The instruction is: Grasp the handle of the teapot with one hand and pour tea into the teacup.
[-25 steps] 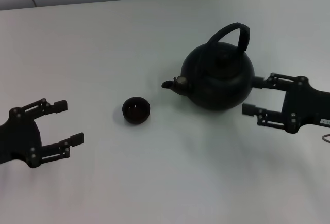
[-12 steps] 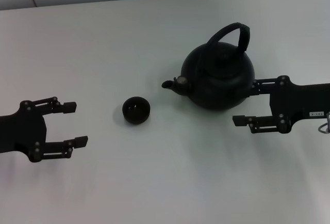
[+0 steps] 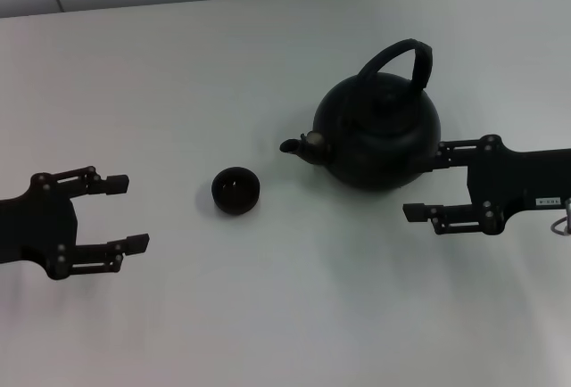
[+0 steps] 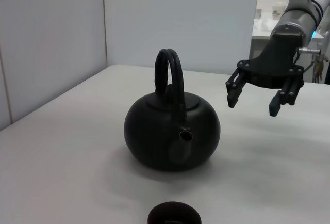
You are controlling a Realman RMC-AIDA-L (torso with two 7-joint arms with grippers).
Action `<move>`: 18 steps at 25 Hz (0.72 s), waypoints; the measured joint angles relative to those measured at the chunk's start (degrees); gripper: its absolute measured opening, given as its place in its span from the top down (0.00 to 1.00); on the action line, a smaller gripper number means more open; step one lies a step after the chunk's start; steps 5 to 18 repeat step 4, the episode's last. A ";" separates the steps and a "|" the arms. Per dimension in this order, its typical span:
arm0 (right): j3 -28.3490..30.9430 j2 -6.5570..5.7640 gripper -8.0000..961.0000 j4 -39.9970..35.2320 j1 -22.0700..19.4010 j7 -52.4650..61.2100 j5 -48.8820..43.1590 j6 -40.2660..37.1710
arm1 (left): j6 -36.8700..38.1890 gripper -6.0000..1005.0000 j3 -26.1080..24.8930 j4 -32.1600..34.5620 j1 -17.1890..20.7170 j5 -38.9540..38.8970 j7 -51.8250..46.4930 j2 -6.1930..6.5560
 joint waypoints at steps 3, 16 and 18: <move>0.00 0.15 0.30 0.03 -0.13 -0.17 -0.64 -0.06 | 0.00 0.19 0.01 0.24 0.02 -0.02 -0.02 -0.06; 0.00 0.22 0.30 0.07 -0.18 -0.24 -0.90 -0.06 | 0.00 0.19 0.01 0.24 0.02 -0.02 -0.02 -0.06; 0.00 0.22 0.30 0.07 -0.18 -0.24 -0.90 -0.06 | 0.00 0.19 0.01 0.24 0.02 -0.02 -0.02 -0.06</move>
